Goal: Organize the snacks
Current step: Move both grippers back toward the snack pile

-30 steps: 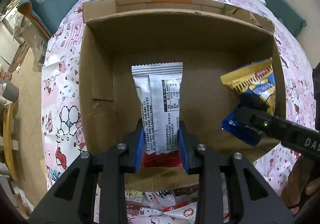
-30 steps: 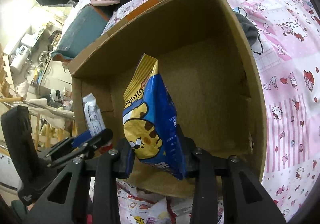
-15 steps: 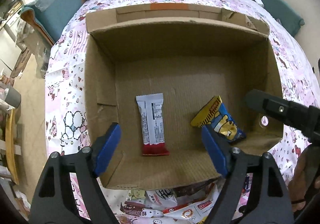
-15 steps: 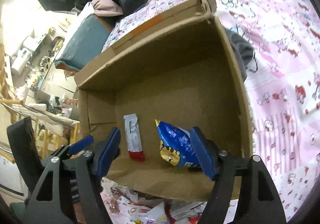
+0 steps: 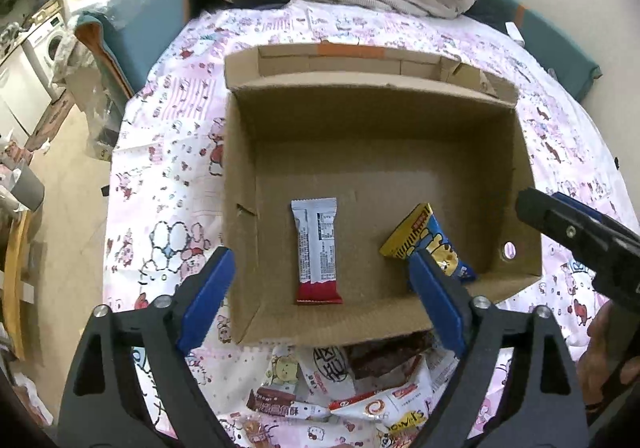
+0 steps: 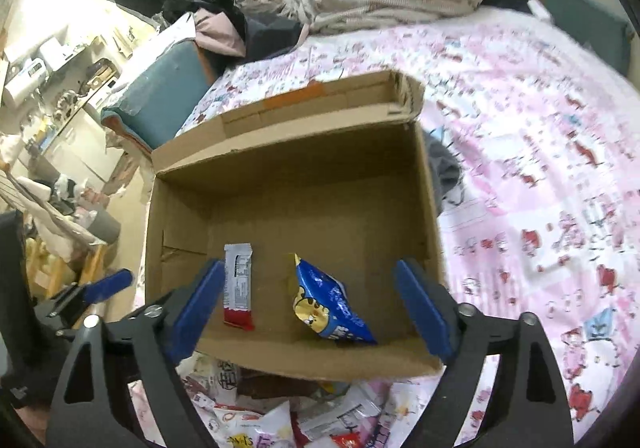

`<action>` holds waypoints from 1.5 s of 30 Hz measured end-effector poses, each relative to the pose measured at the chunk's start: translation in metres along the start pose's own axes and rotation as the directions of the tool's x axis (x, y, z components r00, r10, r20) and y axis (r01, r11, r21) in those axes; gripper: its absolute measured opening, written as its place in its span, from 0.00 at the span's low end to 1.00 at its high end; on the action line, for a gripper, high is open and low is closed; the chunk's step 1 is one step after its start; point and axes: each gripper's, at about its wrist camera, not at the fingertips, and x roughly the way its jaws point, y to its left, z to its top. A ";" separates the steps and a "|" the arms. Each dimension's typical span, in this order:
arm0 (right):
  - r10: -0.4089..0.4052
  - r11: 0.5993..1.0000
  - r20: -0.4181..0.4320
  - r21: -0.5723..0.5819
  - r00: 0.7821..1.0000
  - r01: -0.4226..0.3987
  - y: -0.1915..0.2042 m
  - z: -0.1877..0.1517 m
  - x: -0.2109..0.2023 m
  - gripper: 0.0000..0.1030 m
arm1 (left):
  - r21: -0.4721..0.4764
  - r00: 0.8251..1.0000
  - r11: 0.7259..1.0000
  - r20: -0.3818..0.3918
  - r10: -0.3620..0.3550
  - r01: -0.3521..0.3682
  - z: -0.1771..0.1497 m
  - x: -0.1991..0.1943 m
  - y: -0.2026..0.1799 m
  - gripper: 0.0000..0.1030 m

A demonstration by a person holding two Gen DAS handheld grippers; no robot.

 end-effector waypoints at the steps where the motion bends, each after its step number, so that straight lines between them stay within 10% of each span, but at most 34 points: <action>1: 0.001 1.000 0.005 -0.002 1.000 -0.001 0.001 -0.001 -0.005 0.88 | 0.004 1.000 1.000 0.008 0.001 -0.001 -0.001 -0.004 0.000 0.88; 29: -0.030 0.999 -0.065 0.029 0.997 0.032 0.019 -0.101 -0.058 0.88 | -0.192 0.996 0.981 -0.080 0.026 -0.041 -0.079 -0.056 0.072 0.89; 39: -0.008 0.997 -0.132 0.076 0.991 0.019 0.016 -0.106 -0.040 0.88 | -0.352 0.975 0.933 -0.223 -0.007 -0.073 -0.102 -0.024 0.105 0.89; 45: -0.011 0.997 -0.147 0.069 0.989 0.021 0.018 -0.108 -0.035 0.88 | -0.326 0.926 0.938 -0.376 -0.012 -0.120 -0.127 0.013 0.101 0.82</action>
